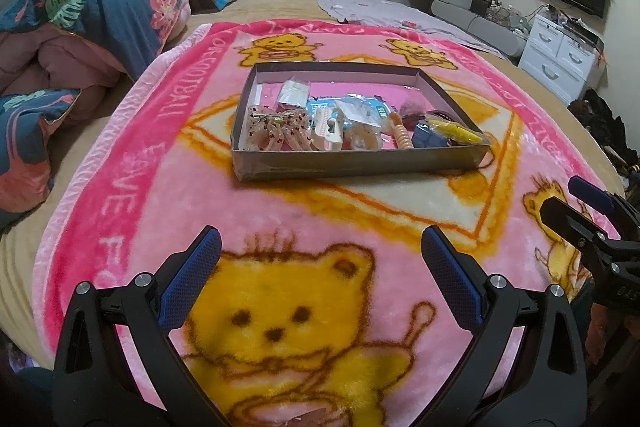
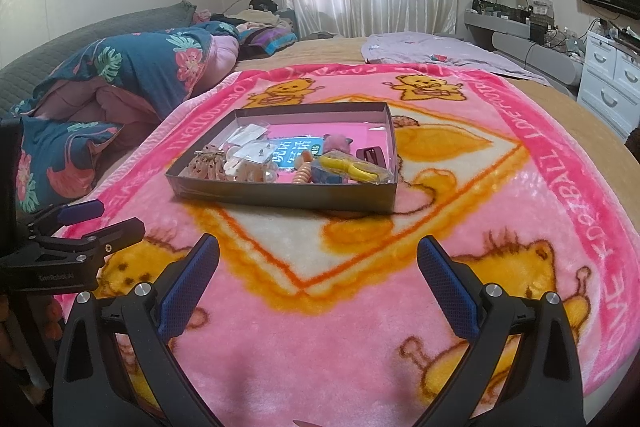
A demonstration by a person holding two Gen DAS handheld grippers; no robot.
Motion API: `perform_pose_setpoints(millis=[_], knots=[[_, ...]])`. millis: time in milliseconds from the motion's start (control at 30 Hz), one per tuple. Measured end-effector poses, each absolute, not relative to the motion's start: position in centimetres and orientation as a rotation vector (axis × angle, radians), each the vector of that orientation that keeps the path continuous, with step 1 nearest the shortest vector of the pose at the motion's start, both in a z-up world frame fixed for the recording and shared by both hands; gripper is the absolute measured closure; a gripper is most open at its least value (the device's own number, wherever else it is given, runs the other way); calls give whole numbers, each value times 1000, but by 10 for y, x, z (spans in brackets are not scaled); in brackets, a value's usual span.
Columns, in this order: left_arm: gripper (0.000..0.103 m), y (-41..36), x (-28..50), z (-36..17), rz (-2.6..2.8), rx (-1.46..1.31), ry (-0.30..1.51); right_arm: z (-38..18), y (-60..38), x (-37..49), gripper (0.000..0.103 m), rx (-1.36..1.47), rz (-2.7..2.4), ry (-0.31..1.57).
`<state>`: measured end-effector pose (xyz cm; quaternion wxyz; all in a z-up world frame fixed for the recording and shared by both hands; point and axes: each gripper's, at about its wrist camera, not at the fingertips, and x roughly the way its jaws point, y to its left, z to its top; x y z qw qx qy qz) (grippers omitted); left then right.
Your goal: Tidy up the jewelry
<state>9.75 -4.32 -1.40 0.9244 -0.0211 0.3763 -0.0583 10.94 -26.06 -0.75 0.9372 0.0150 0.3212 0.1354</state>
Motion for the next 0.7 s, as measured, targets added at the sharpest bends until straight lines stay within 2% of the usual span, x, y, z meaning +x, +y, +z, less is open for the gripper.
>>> perform_pose_setpoints(millis=[467, 567, 700], knots=[[9, -47, 104, -15, -74, -38, 783, -6, -286, 129, 4, 89, 230, 664], [9, -25, 126, -21, 9, -89, 823, -4, -304, 149, 4, 113, 153, 664], [9, 38, 178, -30, 243, -122, 850, -15, -376, 223, 4, 198, -163, 734]])
